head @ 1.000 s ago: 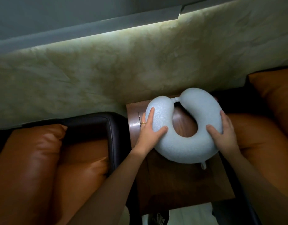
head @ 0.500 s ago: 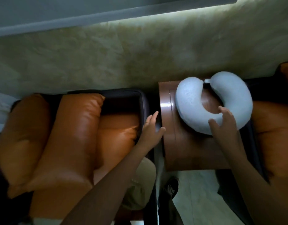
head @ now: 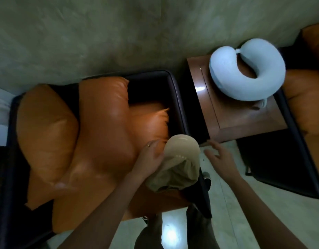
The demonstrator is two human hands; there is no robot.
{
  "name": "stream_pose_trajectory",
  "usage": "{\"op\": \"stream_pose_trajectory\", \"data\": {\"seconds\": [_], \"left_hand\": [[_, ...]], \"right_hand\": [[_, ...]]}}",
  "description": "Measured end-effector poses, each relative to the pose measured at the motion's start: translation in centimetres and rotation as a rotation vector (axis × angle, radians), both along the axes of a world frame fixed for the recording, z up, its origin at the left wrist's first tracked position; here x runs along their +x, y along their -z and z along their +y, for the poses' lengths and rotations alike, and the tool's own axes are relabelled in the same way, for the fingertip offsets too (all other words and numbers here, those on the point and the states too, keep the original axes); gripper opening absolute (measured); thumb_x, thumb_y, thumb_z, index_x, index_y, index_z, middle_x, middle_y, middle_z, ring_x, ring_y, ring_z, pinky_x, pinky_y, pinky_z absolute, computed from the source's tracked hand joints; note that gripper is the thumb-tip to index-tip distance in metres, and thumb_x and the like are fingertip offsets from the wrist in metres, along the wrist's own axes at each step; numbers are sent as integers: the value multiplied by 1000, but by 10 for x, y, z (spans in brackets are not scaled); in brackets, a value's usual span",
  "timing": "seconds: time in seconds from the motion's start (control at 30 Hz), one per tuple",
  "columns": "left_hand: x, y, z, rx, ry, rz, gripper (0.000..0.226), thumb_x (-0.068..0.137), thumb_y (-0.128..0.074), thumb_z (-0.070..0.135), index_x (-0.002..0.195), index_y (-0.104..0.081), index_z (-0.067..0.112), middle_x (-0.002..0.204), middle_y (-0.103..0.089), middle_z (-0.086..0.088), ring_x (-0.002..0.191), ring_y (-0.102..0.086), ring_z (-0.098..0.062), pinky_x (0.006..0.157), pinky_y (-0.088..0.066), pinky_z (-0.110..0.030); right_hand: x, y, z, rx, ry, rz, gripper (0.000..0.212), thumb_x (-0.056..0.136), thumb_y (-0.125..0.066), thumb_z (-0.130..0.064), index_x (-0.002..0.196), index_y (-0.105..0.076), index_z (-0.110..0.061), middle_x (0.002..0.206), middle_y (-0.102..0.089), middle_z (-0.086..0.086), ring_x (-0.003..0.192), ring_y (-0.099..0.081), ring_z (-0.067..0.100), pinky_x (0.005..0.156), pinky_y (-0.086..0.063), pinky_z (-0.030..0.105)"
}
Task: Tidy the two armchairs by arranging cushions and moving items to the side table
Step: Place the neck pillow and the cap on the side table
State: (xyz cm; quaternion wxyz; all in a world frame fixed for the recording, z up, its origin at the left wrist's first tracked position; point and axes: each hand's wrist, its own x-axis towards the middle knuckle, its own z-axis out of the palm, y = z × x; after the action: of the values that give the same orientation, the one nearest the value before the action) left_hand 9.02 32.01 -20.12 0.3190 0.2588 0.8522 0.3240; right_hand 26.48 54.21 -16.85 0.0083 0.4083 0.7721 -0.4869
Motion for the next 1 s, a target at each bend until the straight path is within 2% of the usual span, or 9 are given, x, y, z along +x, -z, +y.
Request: {"op": "stream_pose_trajectory", "data": {"seconds": [0.17,0.23,0.33,0.4,0.5,0.6,0.7,0.83,1.0], "left_hand": [[21,-7,-27,113,53,26,48,96,-52,39,142,-50,25,134,-48,15,117,-37,14,92,-23,7],[30,-7,-31,137,8,-13,45,97,-53,37,142,-50,29,130,-46,22,113,-43,12,88,-32,4],[46,2,-39,130,-58,-100,43,99,-54,37,141,-47,40,124,-41,46,113,-50,9,93,-43,-12],[57,7,-47,138,-61,-140,43,100,-54,34,142,-46,41,125,-39,50,120,-50,7,97,-48,-20],[70,7,-57,151,-67,-174,43,101,-54,28,138,-45,49,125,-40,53,121,-51,9,93,-53,-21],[77,6,-63,130,-110,-201,43,102,-54,26,140,-47,44,125,-41,50,121,-54,4,94,-55,-25],[77,-2,-62,104,-108,-185,42,102,-53,32,143,-48,38,126,-38,48,120,-54,2,95,-53,-25],[72,-16,-48,98,-86,-85,34,101,-55,27,135,-57,31,122,-49,35,113,-54,8,93,-48,-17],[68,-37,-28,106,-69,-15,31,99,-58,18,130,-64,19,122,-60,9,109,-57,-4,83,-36,3]], "right_hand": [[16,34,-69,-101,-151,-51,63,93,-70,-36,149,-47,-22,151,-47,1,137,-44,17,110,-41,42],[19,49,-80,-32,-215,-78,69,90,-73,-35,151,-44,-20,157,-40,3,144,-35,20,117,-33,46],[18,68,-82,83,-207,-91,68,90,-74,-28,151,-45,-19,159,-38,6,147,-30,25,119,-30,48],[17,77,-81,132,-181,-79,60,92,-70,-21,148,-49,-21,158,-42,4,147,-33,26,119,-31,47],[17,86,-79,172,-104,-24,43,97,-60,-13,140,-60,-22,147,-56,4,137,-48,24,112,-42,42],[20,84,-73,188,-43,-30,34,99,-58,-12,129,-69,-22,119,-72,6,104,-67,23,92,-55,39],[22,74,-65,202,-55,-107,31,102,-55,-20,126,-69,-32,94,-75,6,77,-66,20,73,-57,37],[27,57,-50,314,-134,-130,30,102,-53,-27,128,-68,-32,100,-71,5,81,-58,16,70,-41,25],[42,17,-36,364,-110,19,24,98,-62,-17,119,-73,-17,111,-73,4,100,-65,23,87,-52,35]]}}
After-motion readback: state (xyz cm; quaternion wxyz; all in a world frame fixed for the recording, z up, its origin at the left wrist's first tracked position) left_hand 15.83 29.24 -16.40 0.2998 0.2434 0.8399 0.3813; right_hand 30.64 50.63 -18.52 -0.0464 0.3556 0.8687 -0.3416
